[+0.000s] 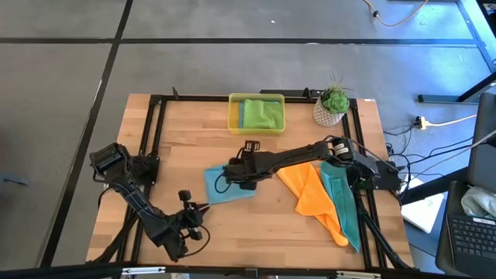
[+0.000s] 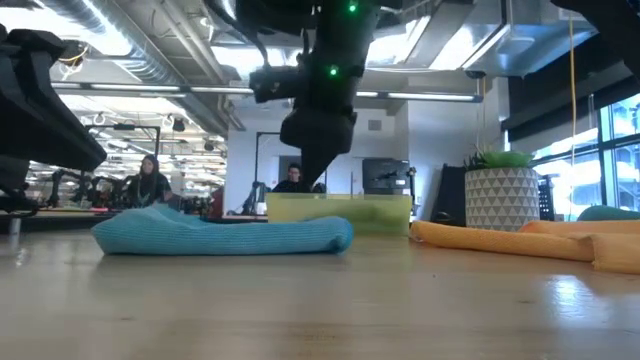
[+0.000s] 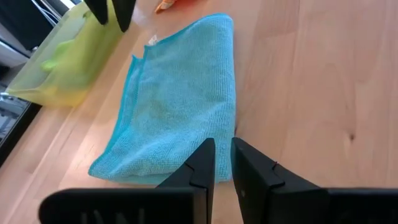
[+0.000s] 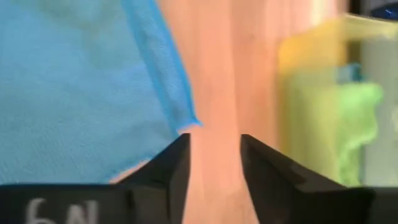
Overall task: Fold microfiber towels
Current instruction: Fold the left blue cloth, then put the blue folded cloth into the yellow bin
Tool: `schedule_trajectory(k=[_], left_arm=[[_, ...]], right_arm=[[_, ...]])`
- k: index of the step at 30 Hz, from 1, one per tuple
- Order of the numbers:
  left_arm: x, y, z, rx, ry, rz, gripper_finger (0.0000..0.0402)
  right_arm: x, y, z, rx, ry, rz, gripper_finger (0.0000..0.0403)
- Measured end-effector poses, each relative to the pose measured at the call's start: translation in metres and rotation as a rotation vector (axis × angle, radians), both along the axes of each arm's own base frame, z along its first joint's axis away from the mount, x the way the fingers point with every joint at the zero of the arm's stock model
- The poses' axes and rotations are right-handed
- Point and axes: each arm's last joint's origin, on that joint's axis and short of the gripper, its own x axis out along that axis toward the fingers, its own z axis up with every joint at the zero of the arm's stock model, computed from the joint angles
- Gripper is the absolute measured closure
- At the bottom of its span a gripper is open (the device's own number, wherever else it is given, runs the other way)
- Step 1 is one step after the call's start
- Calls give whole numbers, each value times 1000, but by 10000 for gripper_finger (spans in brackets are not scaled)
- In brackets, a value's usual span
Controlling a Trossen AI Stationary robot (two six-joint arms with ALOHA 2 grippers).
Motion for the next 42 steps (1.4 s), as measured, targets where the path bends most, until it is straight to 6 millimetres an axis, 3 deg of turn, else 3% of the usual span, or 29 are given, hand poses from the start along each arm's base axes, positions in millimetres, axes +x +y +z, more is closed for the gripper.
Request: schedule_trajectory(k=[6,11,14,19,24,29,34,42], left_arm=[[-1,0,-1,10,-1,-2,357],[-1,-1,-2,-22,41,-7,357],[-4,1,-4,-30,111,-5,357],[-14,6,-3,-8,108,50,357],[-25,4,-9,6,-3,23,357],[-30,-5,-18,125,-44,-143,357],[-22,-12,-17,285,-7,-272,351],[-1,0,-20,306,161,-312,293]], right_arm=[[1,0,5,16,-44,-22,208],[31,22,10,197,-275,248,203],[42,28,1,197,-302,371,205],[45,6,-16,145,-226,378,221],[40,3,-20,266,-194,332,241],[29,28,-14,362,-126,395,256],[20,63,-15,459,-75,492,254],[19,95,-27,324,-97,559,175]])
